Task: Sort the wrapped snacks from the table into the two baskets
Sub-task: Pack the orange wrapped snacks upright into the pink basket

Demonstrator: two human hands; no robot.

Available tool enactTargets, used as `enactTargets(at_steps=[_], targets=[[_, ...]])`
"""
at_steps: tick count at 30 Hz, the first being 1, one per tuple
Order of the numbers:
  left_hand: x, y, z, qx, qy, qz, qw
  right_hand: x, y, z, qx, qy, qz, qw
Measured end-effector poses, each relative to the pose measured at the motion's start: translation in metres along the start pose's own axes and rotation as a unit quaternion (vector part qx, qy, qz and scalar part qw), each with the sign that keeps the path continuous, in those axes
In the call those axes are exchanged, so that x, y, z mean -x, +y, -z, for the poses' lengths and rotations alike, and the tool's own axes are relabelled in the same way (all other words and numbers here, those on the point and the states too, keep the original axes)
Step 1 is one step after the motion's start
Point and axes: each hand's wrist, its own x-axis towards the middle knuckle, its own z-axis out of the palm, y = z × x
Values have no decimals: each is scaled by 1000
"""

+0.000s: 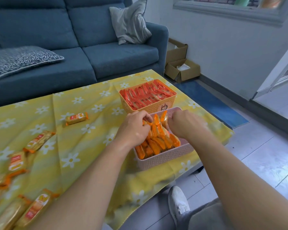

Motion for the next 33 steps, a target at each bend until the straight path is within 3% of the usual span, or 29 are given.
enactTargets(at_steps=[2,6,10,15,21,27,31,33], targets=[[8,-6,20,22,39,50,998,8,-28,4,-38,24,48,998],[17,-34,63,75,60,158,983,21,-89,8,-84,-37,144,985],[42,-91,110,13,33,220,975,10,-151,-11,-135,-107,187,967],[75,-185,166,-89,64,309,945,-25,-223,-54,-150,-173,224,947],[62,-270,180,-201,45,314,927,-83,-289,-92,-38,-170,253,952],[21,-312,162,-271,3,301,914,-127,-340,-136,64,-131,267,953],[20,-318,166,-221,39,285,932,-129,-355,-148,61,-46,246,966],[29,-315,180,-160,81,290,940,-118,-359,-145,-2,-77,233,969]])
